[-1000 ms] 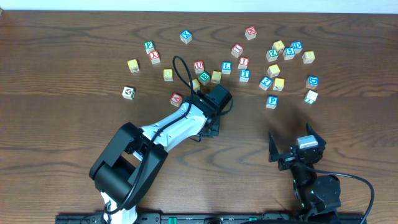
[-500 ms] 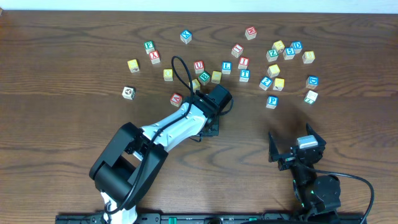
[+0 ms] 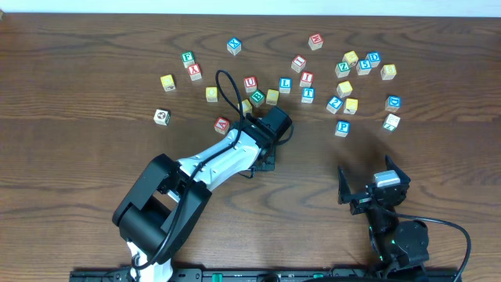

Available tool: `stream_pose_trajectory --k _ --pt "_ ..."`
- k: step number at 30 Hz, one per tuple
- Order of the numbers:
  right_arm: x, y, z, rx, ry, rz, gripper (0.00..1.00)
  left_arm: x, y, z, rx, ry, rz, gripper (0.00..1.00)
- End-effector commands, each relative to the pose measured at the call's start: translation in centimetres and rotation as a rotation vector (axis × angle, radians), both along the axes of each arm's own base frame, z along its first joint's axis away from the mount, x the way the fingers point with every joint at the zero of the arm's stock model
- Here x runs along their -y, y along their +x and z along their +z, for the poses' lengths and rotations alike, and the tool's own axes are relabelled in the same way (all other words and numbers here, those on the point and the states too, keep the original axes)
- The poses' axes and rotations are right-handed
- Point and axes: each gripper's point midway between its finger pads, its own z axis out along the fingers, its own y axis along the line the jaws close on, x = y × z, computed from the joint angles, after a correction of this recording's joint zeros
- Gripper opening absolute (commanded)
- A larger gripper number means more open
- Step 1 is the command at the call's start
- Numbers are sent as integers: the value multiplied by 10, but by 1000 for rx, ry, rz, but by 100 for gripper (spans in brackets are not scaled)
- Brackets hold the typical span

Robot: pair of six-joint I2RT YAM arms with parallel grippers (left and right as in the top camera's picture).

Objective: Spell out NEURIPS
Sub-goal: 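Open the left gripper and lift it away from the U block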

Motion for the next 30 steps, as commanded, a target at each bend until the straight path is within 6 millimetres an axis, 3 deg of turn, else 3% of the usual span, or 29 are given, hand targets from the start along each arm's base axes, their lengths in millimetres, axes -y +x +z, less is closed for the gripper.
stream_pose_trajectory --k 1,17,30 --pt "1 0 -1 -2 2 -1 99 -7 -1 -6 -5 34 2 44" --pt "1 0 -1 -2 2 -1 99 2 -4 -5 -28 -5 -33 46" --pt "1 0 -1 -2 2 -1 99 7 2 15 4 -35 -34 46"
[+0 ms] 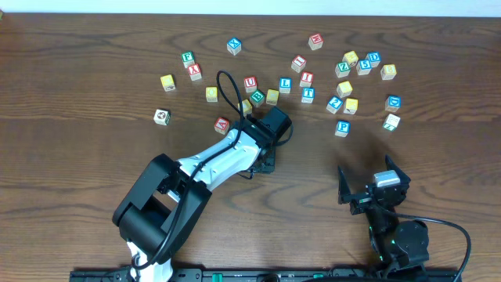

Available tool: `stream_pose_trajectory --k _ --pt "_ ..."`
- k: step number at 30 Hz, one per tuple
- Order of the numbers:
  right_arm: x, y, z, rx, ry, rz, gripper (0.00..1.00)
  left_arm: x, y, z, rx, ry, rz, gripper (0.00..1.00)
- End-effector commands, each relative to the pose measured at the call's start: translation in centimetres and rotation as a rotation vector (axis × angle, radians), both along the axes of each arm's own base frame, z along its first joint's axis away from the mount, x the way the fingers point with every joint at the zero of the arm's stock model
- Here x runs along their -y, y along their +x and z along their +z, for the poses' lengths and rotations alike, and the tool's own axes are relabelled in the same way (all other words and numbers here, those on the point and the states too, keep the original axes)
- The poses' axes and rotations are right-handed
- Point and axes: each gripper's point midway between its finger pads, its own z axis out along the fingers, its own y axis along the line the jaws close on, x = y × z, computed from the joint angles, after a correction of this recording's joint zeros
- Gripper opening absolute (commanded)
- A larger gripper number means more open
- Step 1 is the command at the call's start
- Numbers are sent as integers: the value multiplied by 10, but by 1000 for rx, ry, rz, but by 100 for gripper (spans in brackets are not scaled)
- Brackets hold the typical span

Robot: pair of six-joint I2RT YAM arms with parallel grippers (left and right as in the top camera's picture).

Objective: Spell out NEURIPS
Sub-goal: 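Open the left gripper and lift it away from the U block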

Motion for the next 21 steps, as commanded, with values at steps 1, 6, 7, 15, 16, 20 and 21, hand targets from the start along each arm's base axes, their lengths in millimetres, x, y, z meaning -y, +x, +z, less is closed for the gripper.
stream_pose_trajectory --k 1,6,7,15,16,20,21 --pt "1 0 -1 -2 2 -1 99 8 7 18 31 -37 -10 46" --pt "1 0 -1 -1 2 -1 99 9 9 29 51 -52 -18 46" --pt "1 0 -1 -2 2 -1 99 9 9 31 55 -55 -18 46" --pt "1 0 -1 -1 2 -1 99 12 13 61 118 -105 -22 46" --pt "1 0 -1 -2 2 -1 99 12 13 67 129 -113 -26 46" --pt "1 0 -1 -2 2 -1 99 13 13 91 176 -147 -39 46" --pt "1 0 -1 -2 2 -1 99 12 13 99 191 -158 -44 46"
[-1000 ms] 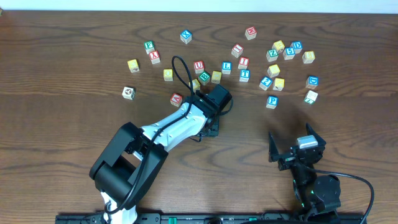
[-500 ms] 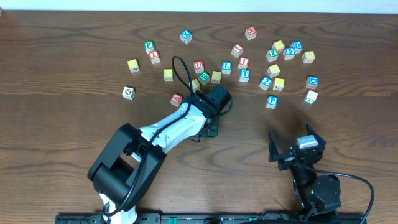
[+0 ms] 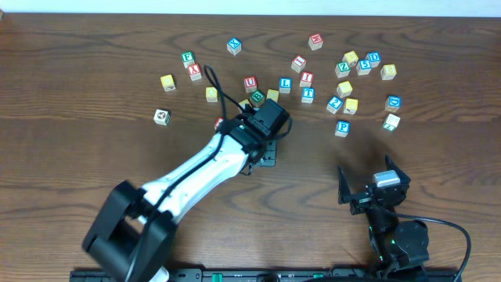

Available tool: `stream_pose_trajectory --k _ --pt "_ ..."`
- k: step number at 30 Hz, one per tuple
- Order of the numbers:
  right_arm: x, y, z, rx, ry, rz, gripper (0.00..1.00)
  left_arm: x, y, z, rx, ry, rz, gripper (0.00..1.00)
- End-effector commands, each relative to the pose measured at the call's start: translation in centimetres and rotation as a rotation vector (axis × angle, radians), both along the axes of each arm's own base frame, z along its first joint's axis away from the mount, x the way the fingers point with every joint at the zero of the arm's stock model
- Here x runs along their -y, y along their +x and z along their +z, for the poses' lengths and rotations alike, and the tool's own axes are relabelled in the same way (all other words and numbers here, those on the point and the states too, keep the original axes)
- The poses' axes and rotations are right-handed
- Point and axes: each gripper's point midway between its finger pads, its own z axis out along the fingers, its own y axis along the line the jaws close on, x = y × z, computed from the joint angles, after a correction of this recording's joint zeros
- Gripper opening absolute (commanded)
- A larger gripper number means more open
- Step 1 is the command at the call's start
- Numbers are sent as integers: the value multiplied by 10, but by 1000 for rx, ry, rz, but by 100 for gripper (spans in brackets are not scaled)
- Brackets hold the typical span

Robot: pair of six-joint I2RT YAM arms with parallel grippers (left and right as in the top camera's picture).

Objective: Spell out NEURIPS
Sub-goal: 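Open the left gripper and lift it away from the U block, then move the left gripper back-left toward the green R block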

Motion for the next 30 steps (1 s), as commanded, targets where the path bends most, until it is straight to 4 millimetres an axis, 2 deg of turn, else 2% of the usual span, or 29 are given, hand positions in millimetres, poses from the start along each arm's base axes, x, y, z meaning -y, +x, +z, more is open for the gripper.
stream_pose_trajectory --k 1,8,13,22,30 --pt "1 0 -1 -1 2 -1 99 4 7 38 84 -49 -27 47" --pt "1 0 -1 -1 2 -1 99 -4 3 85 175 -108 -43 52" --pt "1 0 -1 -2 2 -1 99 -19 5 107 219 -133 -12 57" --pt "1 0 -1 -2 2 -1 99 -55 16 118 220 -114 74 67" --pt "1 0 -1 -2 2 -1 99 -70 25 133 232 -105 109 78"
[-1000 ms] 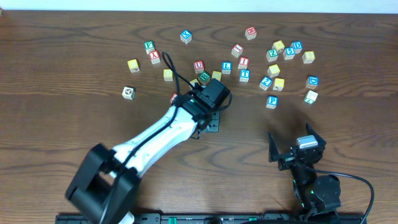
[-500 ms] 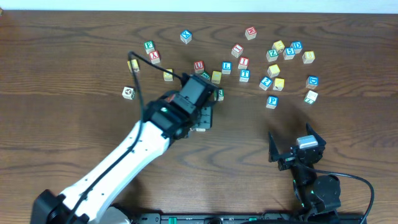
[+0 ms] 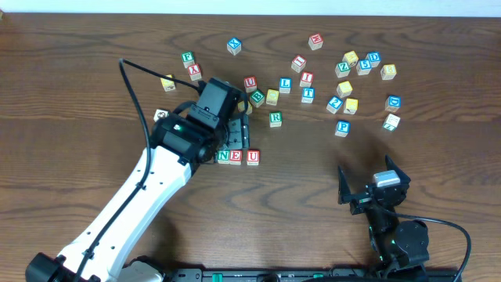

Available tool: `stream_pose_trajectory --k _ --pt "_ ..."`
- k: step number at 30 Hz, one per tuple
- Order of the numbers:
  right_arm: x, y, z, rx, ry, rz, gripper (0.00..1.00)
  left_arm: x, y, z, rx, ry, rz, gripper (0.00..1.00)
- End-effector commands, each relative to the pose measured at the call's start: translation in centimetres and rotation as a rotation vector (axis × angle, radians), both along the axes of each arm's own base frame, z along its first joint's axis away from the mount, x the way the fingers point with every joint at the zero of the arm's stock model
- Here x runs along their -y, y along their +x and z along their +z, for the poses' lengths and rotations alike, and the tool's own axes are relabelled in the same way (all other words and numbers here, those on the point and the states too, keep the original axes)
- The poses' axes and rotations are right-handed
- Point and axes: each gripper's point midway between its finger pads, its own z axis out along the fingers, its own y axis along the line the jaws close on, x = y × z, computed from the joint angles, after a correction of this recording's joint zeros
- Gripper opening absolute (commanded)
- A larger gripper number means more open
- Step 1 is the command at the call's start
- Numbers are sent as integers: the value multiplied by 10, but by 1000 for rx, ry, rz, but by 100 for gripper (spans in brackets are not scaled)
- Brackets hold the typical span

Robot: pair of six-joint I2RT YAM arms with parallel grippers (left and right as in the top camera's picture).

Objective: Spell out NEURIPS
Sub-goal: 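Move the left gripper back-left toward the green R block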

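Note:
Three blocks stand in a row on the table: N, E and U. My left gripper hangs just behind the N and E; it looks open and holds nothing. A green R block lies alone to the right of it. Farther right are a blue P block, a red I block and a blue S block among the scattered letters. My right gripper rests open near the front right, far from every block.
Several loose letter blocks are spread across the back of the table, from a yellow one at the left to a white one at the right. The left arm's cable loops over the left blocks. A white block peeks out beside the arm.
The left arm has swung to the left and its gripper now sits farther back and left. The N, E, U row and the green R block, covered before, now show.
For the first two moments the left arm lay stretched over the middle of the table with its gripper low near the front of the block cluster. It then shifted slightly, and now stands to the left, leaving N, E, U in a row. The right arm never moved.

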Motion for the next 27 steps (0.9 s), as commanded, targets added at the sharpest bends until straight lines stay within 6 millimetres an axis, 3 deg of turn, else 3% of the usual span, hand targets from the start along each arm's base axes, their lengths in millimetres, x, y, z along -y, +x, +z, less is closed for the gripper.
stream_pose_trajectory --k 1,8,27 --pt "1 0 -1 -2 2 -1 99 -2 9 25 55 -12 -2 79" --pt "1 0 -1 -2 2 -1 99 -1 13 49 92 -17 -18 81" --pt "1 0 -1 -2 2 -1 99 4 26 70 76 24 -53 87"
